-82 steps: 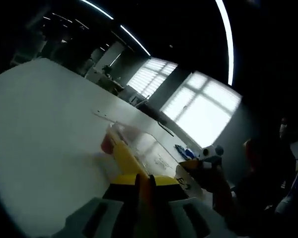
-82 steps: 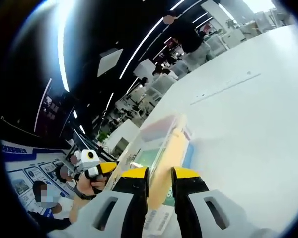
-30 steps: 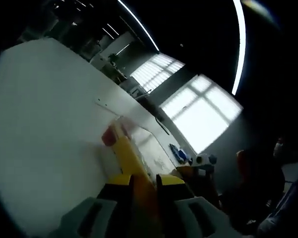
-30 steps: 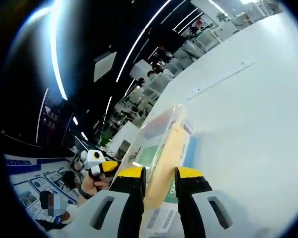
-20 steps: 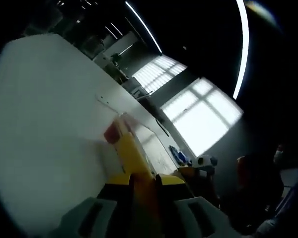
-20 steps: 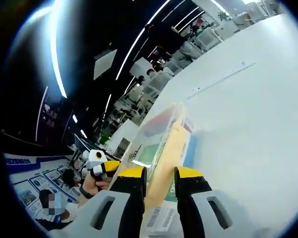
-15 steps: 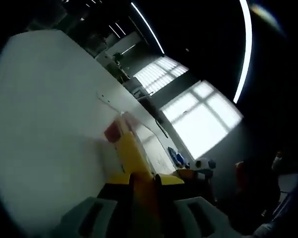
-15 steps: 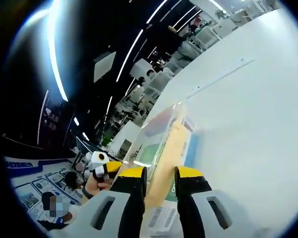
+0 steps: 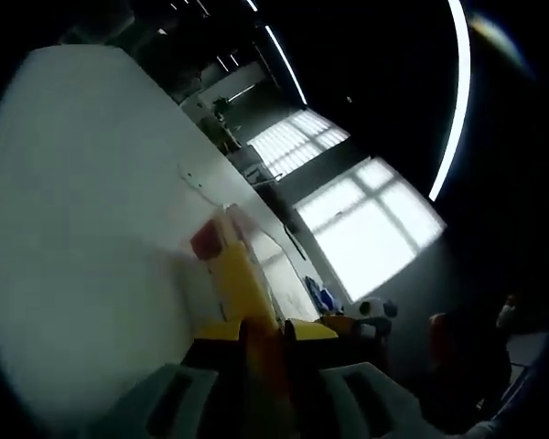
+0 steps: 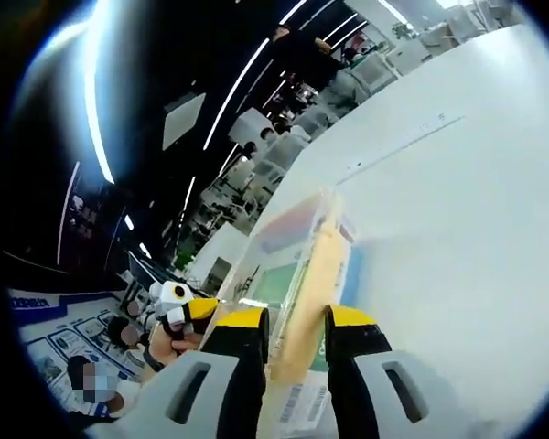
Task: Arrange the small medicine boxes into an aligned row inside the storage area until every box is upright, visible, and separated from the surrounding clutter.
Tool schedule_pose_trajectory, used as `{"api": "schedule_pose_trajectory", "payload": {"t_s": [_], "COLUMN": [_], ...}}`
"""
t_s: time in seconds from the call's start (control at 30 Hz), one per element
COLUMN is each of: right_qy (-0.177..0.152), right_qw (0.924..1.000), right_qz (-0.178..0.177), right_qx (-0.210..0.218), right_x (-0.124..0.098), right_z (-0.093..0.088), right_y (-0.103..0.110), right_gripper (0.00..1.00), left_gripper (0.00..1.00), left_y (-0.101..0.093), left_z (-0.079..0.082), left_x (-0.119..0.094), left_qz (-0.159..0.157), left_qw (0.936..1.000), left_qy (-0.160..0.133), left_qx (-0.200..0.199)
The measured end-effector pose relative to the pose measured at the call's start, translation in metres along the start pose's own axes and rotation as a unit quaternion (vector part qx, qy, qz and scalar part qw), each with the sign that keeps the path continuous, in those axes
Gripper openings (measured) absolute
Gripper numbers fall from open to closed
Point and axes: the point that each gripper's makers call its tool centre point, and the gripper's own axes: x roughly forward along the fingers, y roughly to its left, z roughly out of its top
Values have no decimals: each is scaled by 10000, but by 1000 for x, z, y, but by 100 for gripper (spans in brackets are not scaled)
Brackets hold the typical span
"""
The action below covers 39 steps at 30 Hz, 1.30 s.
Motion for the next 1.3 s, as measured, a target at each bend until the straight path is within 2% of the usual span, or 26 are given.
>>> {"api": "schedule_pose_trajectory", "payload": {"t_s": [0.03, 0.13, 0.17, 0.27, 0.3, 0.47, 0.5, 0.57, 0.63, 0.67, 0.7, 0.77, 0.8, 0.83, 0.87, 0.9, 0.93, 1.0, 1.1, 1.3], "right_qy": [-23, 99, 114, 71, 61, 48, -8, -158, -351, -429, -504, -711, -746, -781, -804, -699, -785, -860, -887, -924], "right_qw": [10000, 9997, 9998, 9997, 9997, 9992, 9985, 9982, 9972, 9967, 9963, 9935, 9931, 9925, 9913, 9887, 9862, 9832, 9827, 9792], "right_qz": [4, 11, 46, 197, 237, 405, 535, 561, 605, 616, 608, 677, 678, 708, 799, 1121, 1330, 1505, 1475, 1338], "right_qx": [0, -206, -127, -85, -39, 20, -70, -101, -249, -302, -345, -569, -605, -624, -666, -708, -591, -572, -684, -1211], "right_x": [-1, -5, -6, -6, -6, -6, -5, -6, -5, -5, -6, -6, -5, -6, -7, -11, -14, -20, -25, -36], "right_z": [2, 1, 1, 0, 1, 5, 8, 10, 21, 27, 30, 39, 42, 43, 44, 42, 48, 48, 46, 45], "right_y": [-2, -2, -3, -4, -4, -9, -7, -2, -3, -4, -4, -3, -4, -3, -1, 6, 9, 14, 17, 18], "right_gripper": [22, 23, 23, 23, 23, 24, 30, 40, 45, 49, 57, 78, 94, 100, 97, 100, 100, 100, 100, 100], "left_gripper": [15, 19, 20, 24, 24, 34, 37, 51, 64, 67, 71, 82, 86, 90, 93, 97, 99, 100, 100, 100], "left_y": [0, -2, -3, -1, 0, 3, 4, 4, 4, 3, 1, -4, -7, -10, -12, -13, -13, -13, -13, -11], "left_z": [1, 0, 0, -3, 1, 0, 3, 14, 15, 20, 22, 23, 25, 27, 28, 27, 28, 22, 20, 16], "left_x": [1, 1, 2, 4, 4, 2, 1, -3, -5, -7, -9, -15, -17, -20, -24, -27, -31, -36, -42, -56], "left_qz": [21, 81, 101, 43, 13, -174, -134, -49, 2, 3, 6, 78, 69, 89, 130, 149, 220, 237, 217, 408], "left_qw": [10000, 9987, 9977, 9980, 9981, 9991, 9986, 9963, 9961, 9940, 9915, 9831, 9777, 9724, 9661, 9629, 9567, 9543, 9533, 9389], "left_qy": [26, 73, 88, 154, 27, -37, -116, -462, -485, -595, -658, -704, -794, -896, -944, -935, -952, -846, -810, -790], "left_qx": [-9, 493, 660, 615, 621, 381, 503, 725, 732, 917, 1125, 1688, 1944, 2151, 2401, 2526, 2742, 2856, 2901, 3326]}}
